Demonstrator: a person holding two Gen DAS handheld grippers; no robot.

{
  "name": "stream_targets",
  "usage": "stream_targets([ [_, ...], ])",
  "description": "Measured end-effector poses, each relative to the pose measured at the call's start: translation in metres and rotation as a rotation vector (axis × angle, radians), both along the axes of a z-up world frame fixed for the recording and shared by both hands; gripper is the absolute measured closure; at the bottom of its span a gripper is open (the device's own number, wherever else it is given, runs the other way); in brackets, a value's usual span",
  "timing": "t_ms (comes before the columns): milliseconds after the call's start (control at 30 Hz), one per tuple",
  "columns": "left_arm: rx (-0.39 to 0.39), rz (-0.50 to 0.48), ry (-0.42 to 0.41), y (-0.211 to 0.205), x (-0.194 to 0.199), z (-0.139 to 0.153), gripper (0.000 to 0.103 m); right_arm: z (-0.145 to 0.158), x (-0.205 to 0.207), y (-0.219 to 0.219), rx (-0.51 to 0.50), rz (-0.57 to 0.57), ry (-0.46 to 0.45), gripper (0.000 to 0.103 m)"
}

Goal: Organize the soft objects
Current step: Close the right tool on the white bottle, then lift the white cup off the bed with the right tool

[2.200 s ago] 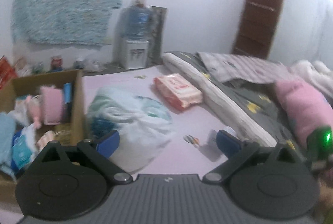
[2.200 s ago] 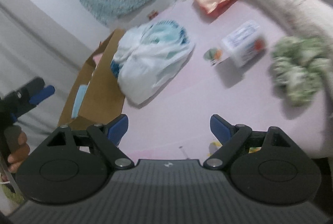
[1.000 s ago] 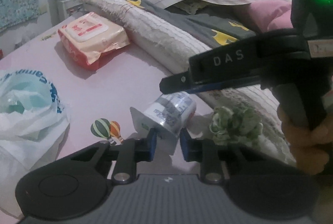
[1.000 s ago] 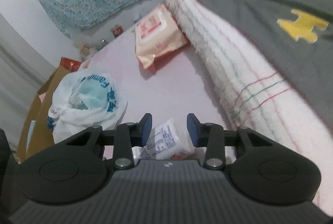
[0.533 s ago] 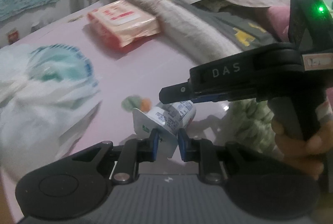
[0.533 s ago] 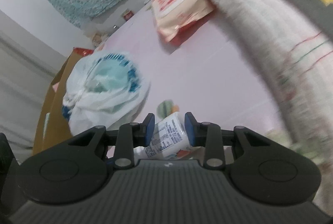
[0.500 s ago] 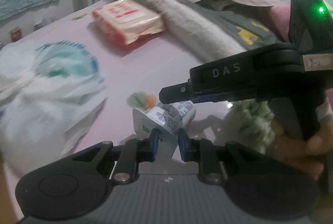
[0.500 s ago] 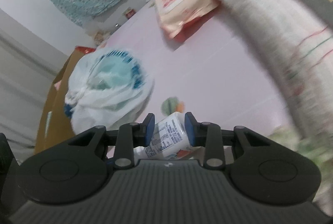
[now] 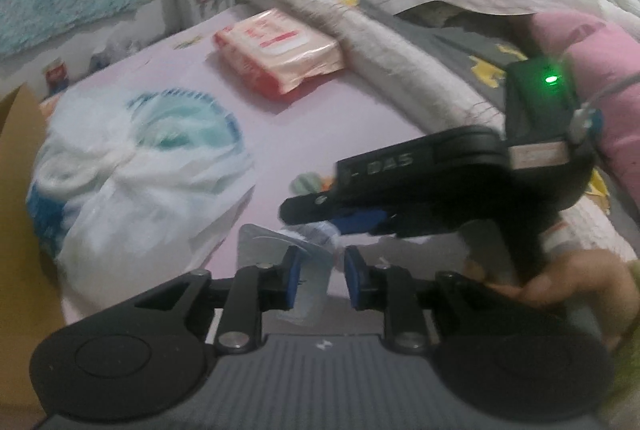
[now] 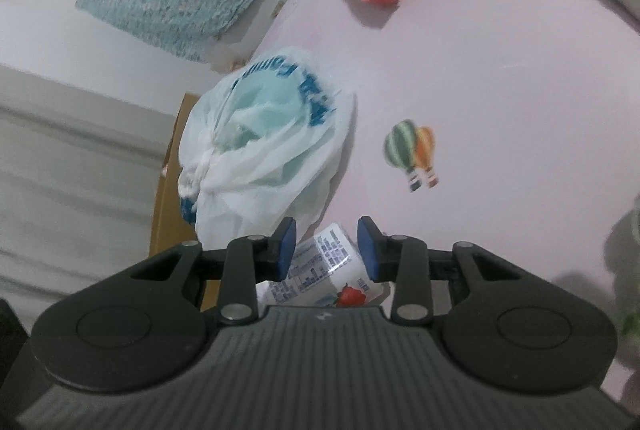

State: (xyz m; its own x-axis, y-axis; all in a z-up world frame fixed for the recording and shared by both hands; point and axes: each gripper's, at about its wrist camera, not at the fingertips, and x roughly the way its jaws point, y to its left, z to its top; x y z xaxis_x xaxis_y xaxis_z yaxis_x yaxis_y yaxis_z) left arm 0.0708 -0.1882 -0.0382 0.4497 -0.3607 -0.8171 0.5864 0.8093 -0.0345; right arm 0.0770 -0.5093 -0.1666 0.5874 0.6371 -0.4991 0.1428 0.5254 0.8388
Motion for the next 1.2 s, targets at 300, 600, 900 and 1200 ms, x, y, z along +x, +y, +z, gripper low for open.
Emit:
stream_targets([
  [300,-0.043,-0.046,-0.076,-0.025,-0.002,-0.002,0.057,0.02,-0.008,-0.024,-0.056,-0.108,-0.117,0.067],
  [600,0.028,-0.035,-0.165,-0.013,-0.012,-0.007,0.024,0.036,-0.021,-0.047,-0.077,-0.098,-0.173,0.052],
  [900,0.047,-0.051,-0.092,-0.013,0.005,-0.044,0.028,0.029,-0.023,-0.023,-0.09,0.006,-0.126,0.05],
  [1200,-0.012,-0.046,-0.087,-0.016,0.025,-0.06,0.043,0.019,-0.008,-0.017,-0.092,0.006,-0.096,0.059],
])
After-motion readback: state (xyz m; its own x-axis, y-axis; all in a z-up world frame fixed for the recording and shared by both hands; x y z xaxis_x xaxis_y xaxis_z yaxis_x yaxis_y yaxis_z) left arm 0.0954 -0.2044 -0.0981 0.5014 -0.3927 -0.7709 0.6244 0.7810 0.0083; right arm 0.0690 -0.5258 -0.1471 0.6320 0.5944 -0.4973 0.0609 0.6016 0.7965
